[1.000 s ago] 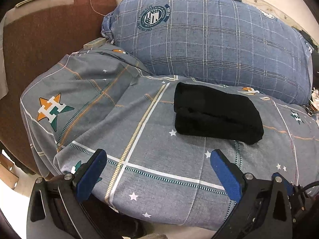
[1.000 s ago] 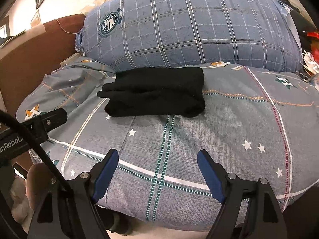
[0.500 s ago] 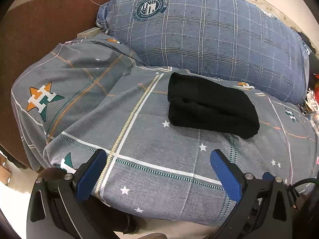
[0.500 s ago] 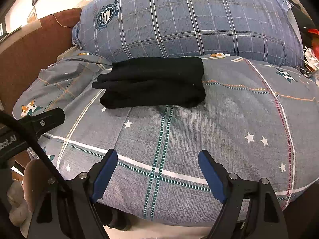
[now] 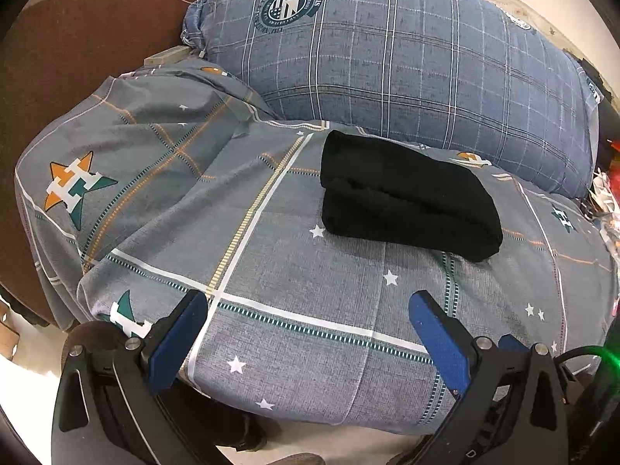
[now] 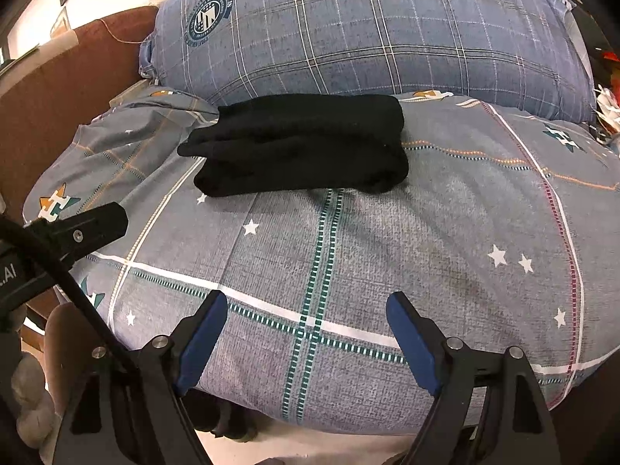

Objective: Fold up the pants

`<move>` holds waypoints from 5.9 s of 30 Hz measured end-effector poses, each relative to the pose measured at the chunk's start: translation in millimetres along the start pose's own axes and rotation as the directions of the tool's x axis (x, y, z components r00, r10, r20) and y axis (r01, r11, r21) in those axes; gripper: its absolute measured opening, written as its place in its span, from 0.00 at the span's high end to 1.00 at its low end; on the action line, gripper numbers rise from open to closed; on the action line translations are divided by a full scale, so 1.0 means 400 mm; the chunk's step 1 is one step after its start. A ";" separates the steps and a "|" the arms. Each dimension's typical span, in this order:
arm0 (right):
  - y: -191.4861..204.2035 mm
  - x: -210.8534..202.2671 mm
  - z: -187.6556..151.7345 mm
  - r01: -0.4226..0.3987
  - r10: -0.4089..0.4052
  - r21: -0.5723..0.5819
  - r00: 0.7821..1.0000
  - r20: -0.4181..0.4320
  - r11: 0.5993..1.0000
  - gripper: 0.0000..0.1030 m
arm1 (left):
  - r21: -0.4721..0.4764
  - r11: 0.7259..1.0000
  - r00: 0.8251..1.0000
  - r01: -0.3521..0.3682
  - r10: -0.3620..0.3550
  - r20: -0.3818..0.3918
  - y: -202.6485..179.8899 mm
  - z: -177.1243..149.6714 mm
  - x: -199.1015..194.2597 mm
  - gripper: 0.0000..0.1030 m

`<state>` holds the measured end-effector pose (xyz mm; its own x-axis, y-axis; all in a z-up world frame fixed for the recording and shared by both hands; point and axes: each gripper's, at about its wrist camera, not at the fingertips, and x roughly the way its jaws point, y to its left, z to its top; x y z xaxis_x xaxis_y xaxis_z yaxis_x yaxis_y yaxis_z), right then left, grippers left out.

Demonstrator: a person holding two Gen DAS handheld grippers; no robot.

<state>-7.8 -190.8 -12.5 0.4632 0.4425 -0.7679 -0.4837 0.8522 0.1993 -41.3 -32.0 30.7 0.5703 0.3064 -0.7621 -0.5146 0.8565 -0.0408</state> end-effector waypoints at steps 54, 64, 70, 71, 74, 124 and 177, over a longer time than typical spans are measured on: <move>-0.235 0.053 0.203 0.020 -0.034 0.197 0.997 0.069 0.980 0.12 | 0.088 0.993 0.966 0.075 -0.050 -0.254 0.042 -0.028 0.272 0.00; -0.297 0.142 0.320 -0.140 0.135 0.274 0.990 0.037 0.951 0.12 | -0.165 0.917 0.906 0.362 -0.388 -0.169 0.133 0.193 0.237 0.19; -0.323 0.255 0.390 -0.269 0.285 0.325 0.959 -0.002 0.907 0.12 | -0.212 0.856 0.830 0.471 -0.511 -0.222 0.088 0.294 0.423 0.19; -0.321 0.274 0.398 -0.278 0.300 0.331 0.954 -0.015 0.902 0.12 | -0.220 0.847 0.810 0.484 -0.529 -0.253 0.070 0.297 0.460 0.19; -0.303 0.317 0.419 -0.300 0.326 0.327 0.945 -0.026 0.896 0.12 | -0.218 0.843 0.798 0.492 -0.536 -0.275 0.030 0.294 0.496 0.17; -0.345 0.098 0.439 -0.303 0.276 0.274 0.952 0.135 0.913 0.20 | -0.114 0.914 0.893 0.390 -0.406 -0.193 -0.063 0.299 0.282 0.34; -0.093 -0.107 0.053 -0.080 0.074 0.057 0.992 0.106 0.995 0.15 | 0.125 0.991 0.998 0.055 -0.058 0.023 -0.086 0.051 -0.062 0.21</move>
<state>6.2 -235.5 25.9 0.5024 0.5311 -0.6823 -0.4759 0.8287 0.2947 -24.6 -60.7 64.3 0.6140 0.2653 -0.7434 -0.3980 0.9174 -0.0013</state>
